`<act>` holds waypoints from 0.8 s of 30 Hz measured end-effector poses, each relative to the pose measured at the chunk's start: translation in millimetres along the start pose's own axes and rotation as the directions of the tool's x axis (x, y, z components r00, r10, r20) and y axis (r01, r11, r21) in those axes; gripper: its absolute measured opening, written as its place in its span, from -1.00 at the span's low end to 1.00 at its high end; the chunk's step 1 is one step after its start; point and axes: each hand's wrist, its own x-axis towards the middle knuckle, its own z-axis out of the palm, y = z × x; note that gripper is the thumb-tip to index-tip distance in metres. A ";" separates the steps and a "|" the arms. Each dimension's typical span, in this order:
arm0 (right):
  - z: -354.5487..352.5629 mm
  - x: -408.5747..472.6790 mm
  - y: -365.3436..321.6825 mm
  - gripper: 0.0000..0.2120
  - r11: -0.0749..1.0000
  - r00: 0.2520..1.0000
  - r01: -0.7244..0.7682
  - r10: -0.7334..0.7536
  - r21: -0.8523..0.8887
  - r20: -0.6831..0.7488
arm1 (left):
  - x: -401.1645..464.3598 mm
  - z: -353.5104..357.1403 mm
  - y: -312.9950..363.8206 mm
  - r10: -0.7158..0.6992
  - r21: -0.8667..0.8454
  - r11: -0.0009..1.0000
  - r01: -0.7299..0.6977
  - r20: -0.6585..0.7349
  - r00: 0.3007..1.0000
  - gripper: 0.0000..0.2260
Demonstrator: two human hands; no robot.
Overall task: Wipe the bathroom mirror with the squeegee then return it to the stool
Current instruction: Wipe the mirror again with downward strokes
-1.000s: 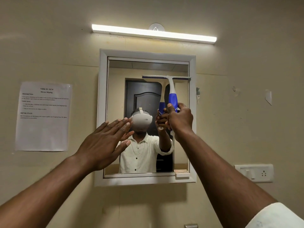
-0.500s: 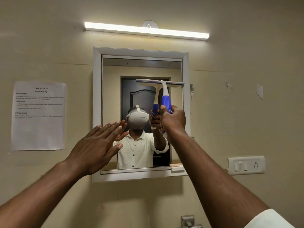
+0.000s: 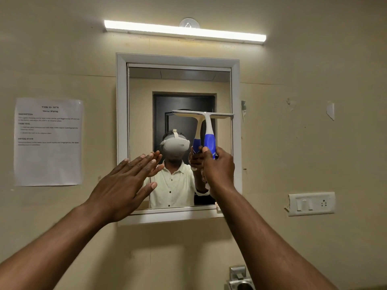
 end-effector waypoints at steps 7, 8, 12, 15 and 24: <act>-4.3 -19.2 16.7 -0.76 0.999 1.000 -0.005 0.004 -0.033 -0.014 | -4.8 11.9 1.3 -0.004 -0.021 1.000 0.004 0.018 1.000 -0.34; -5.1 -22.1 19.2 -0.77 1.000 1.000 -0.005 0.005 -0.030 -0.012 | -5.4 13.4 1.4 -0.005 -0.024 1.000 0.005 0.020 1.000 -0.34; -8.3 -32.5 27.3 -0.78 0.999 1.000 -0.024 0.024 -0.022 -0.002 | -7.2 18.9 2.5 0.001 -0.026 1.000 0.000 0.032 0.999 -0.35; -9.5 -40.1 33.7 -0.75 0.999 0.999 -0.041 0.041 -0.016 0.007 | -7.9 23.2 3.7 0.007 -0.030 1.000 -0.006 0.035 0.999 -0.39; -17.5 -70.4 67.7 -0.66 0.995 0.994 -0.100 0.100 0.009 0.053 | -14.0 41.8 3.8 0.022 -0.043 0.999 -0.019 0.048 0.999 -0.42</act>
